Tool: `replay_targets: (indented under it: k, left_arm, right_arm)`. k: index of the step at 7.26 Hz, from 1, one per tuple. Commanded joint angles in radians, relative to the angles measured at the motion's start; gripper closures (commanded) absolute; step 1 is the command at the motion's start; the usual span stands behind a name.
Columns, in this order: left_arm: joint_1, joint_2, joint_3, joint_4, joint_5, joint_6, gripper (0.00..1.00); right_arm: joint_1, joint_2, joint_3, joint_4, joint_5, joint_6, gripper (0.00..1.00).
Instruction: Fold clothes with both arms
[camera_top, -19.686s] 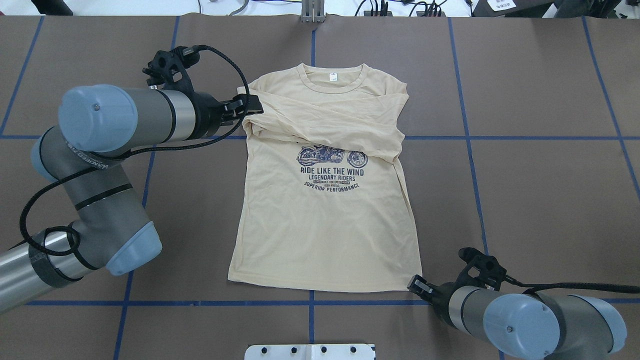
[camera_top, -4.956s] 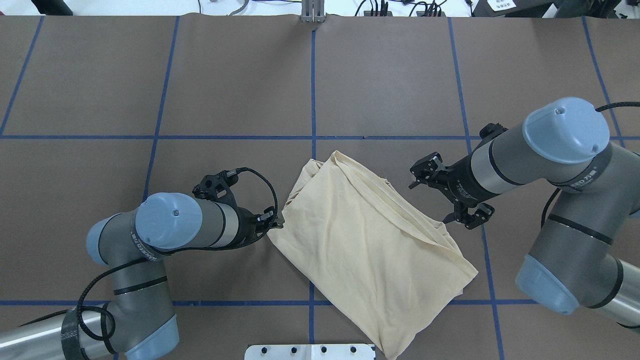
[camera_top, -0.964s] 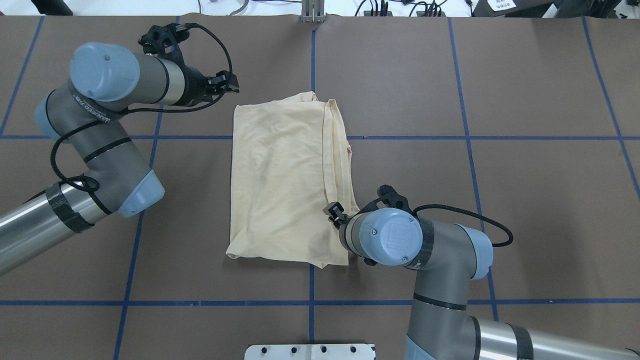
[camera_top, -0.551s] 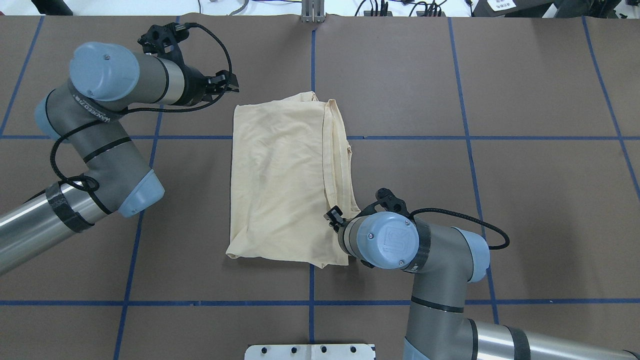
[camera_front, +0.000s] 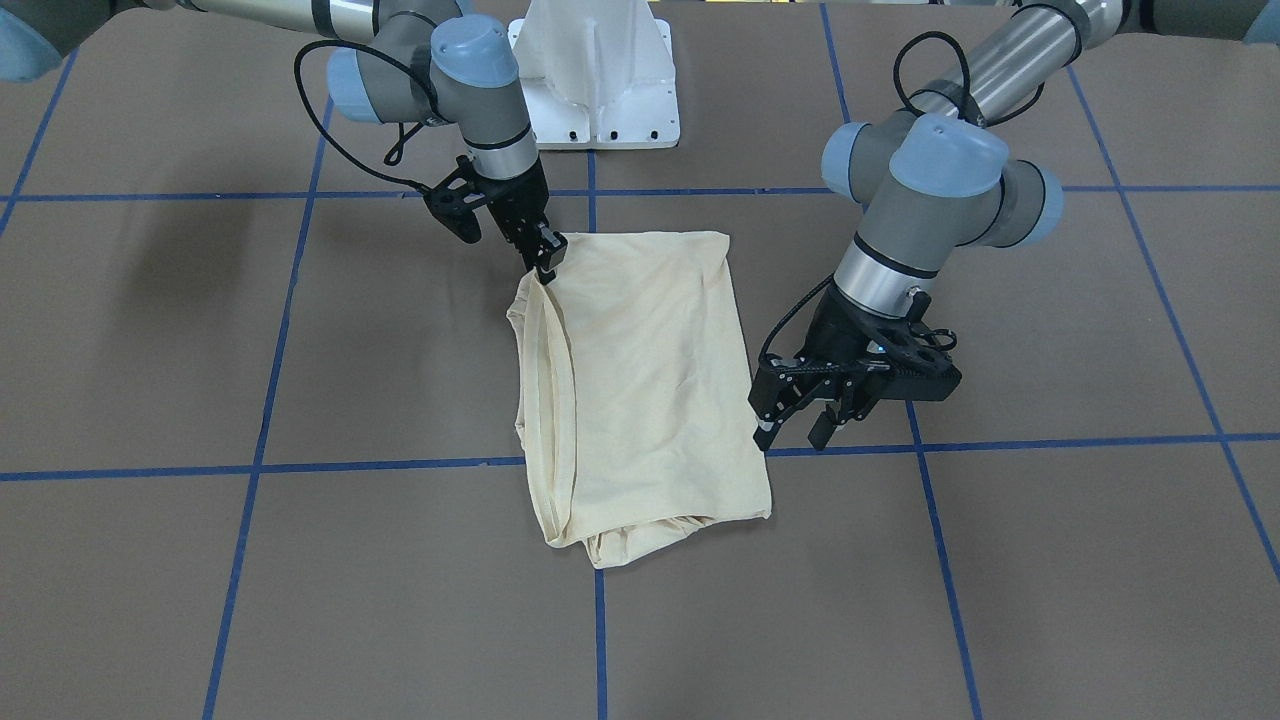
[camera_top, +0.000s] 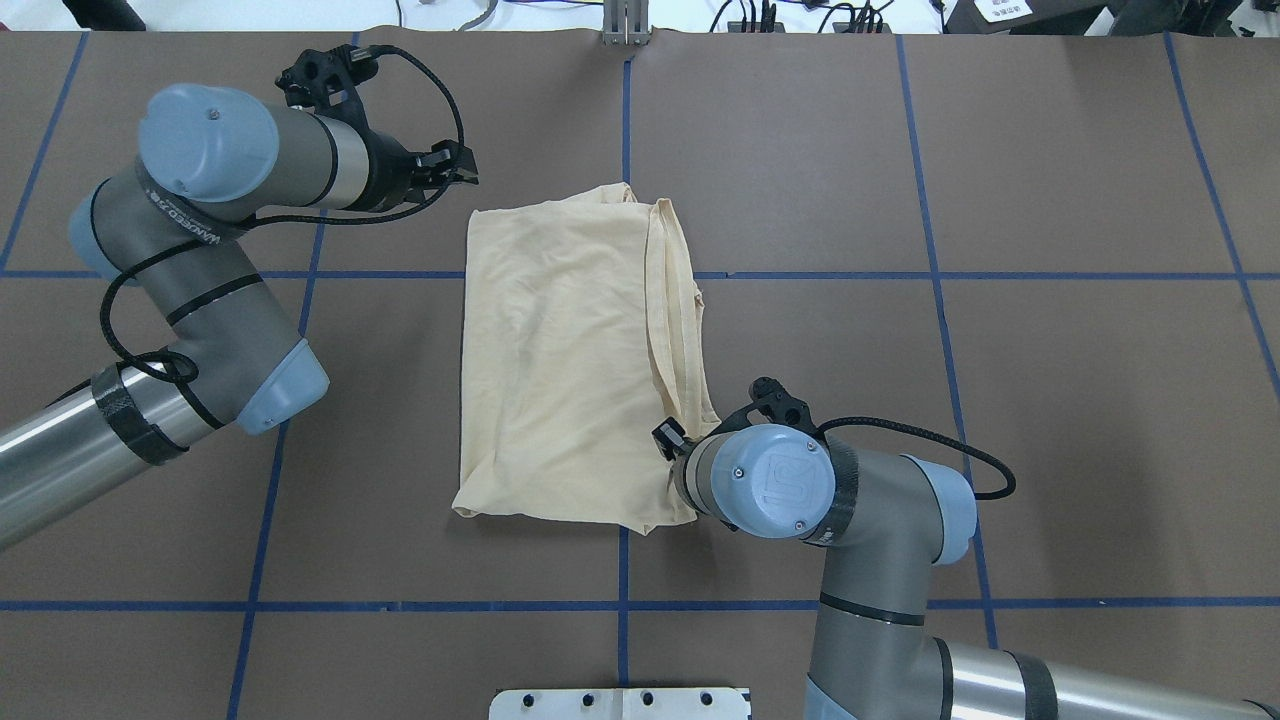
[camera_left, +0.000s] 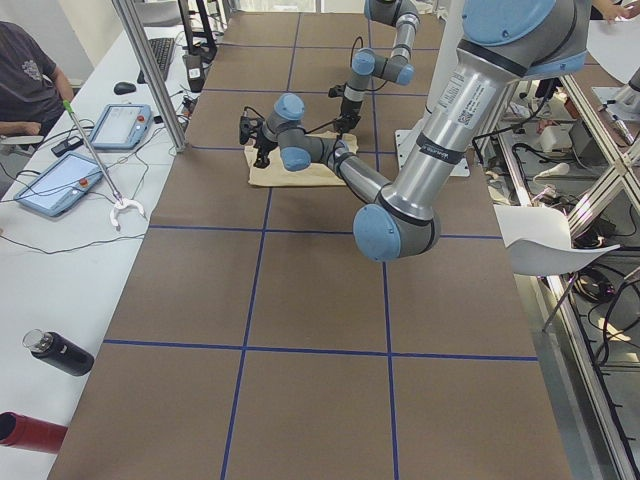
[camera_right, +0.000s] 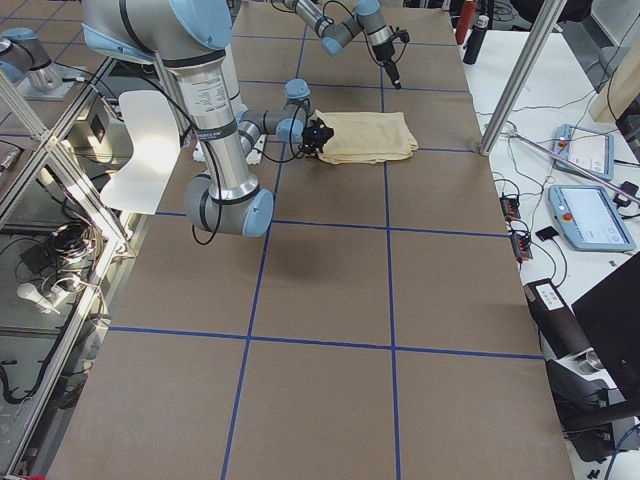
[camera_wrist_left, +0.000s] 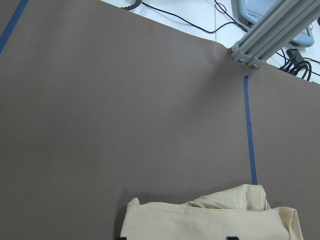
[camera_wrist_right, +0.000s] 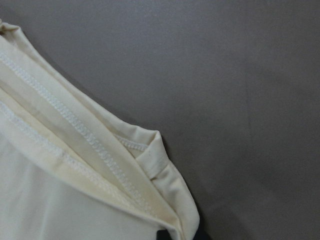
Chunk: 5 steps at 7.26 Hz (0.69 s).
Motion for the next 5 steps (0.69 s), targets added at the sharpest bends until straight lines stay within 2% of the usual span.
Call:
replay_targets:
  k: [1, 3, 4, 5]
  left_arm:
    - [0.0, 0.0, 0.0, 0.0, -0.002, 0.0, 0.27]
    - [0.0, 0.02, -0.012, 0.0, -0.002, -0.003, 0.27]
    - [0.014, 0.105, -0.099, -0.008, -0.002, -0.09, 0.26]
    - [0.069, 0.174, -0.214, -0.006, 0.006, -0.182, 0.06]
  right_arm:
    - [0.0, 0.0, 0.009, 0.0, 0.0, 0.001, 1.0]
    - [0.004, -0.014, 0.037, -0.011, 0.003, -0.001, 1.0]
    - [0.008, -0.035, 0.075, -0.011, 0.006, -0.001, 1.0]
    - [0.006, -0.058, 0.102, -0.012, 0.006, -0.001, 1.0]
